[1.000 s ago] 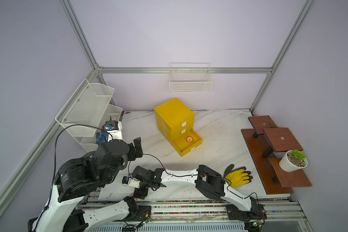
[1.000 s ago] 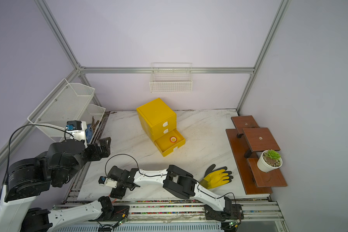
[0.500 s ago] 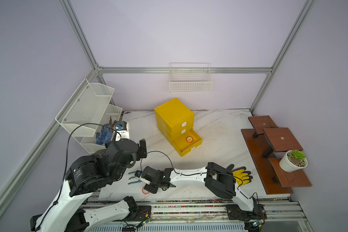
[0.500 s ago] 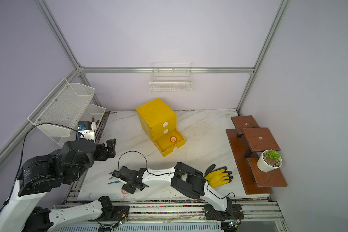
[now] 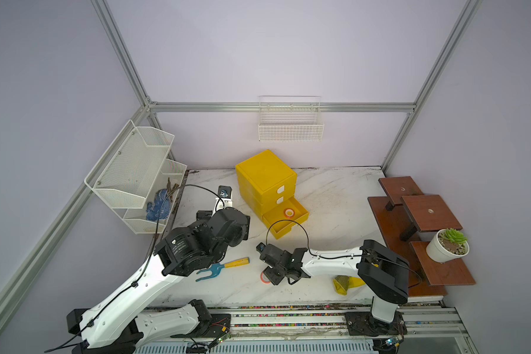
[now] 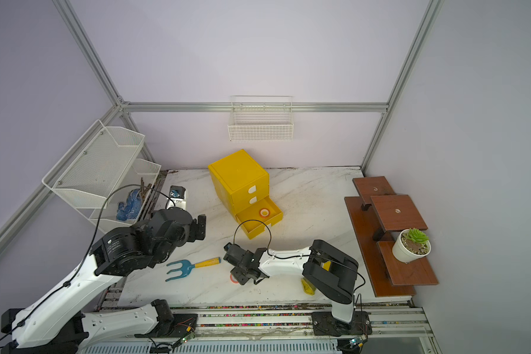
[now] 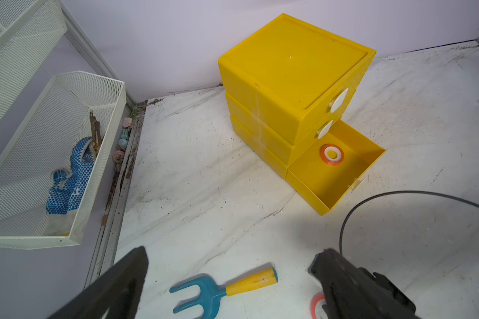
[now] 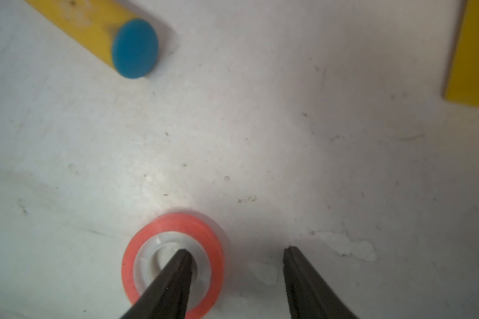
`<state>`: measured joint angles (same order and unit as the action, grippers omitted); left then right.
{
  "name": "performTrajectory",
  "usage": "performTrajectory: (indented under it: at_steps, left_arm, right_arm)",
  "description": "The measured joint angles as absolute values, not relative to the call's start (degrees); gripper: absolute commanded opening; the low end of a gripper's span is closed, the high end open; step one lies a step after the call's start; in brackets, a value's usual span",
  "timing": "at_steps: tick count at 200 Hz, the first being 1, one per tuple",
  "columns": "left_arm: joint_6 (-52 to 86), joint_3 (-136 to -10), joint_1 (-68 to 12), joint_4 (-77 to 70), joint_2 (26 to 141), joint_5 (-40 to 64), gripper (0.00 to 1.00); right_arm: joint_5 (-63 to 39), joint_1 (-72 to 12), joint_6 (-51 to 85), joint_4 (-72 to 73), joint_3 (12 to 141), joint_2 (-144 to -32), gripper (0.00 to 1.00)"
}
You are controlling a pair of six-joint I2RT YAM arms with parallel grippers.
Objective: Place the transparent tape into the drawer according to color
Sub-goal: Move the tape to the center of the board.
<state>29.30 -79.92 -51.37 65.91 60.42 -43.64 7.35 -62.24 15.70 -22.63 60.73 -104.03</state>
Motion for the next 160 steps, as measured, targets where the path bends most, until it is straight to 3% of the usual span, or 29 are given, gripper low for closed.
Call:
performTrajectory:
  at_steps: [16, 25, 55, 106, 160]
  left_arm:
    - [29.1, -78.7, -50.3, 65.1, 60.1, -43.5, 1.00]
    - [28.9, -78.3, -49.5, 64.6, 59.6, -43.5, 1.00]
    - [27.8, -77.7, -48.0, 62.8, 56.1, -44.6, 1.00]
    - [25.1, -75.0, -48.0, 57.7, 49.9, -47.4, 1.00]
    - [22.9, -73.0, -48.0, 54.9, 48.9, -48.2, 1.00]
  right_arm:
    - [7.4, -60.4, 16.3, -24.3, 60.3, -103.2, 0.65]
    - [7.4, -59.7, 16.5, -25.7, 60.1, -102.5, 0.73]
    - [6.9, -58.6, 15.1, -31.8, 61.4, -99.9, 0.80]
    - [0.5, -58.7, 11.6, -41.1, 72.9, -102.8, 0.84]
    - [-1.3, -58.7, 10.8, -48.4, 77.0, -110.8, 0.85]
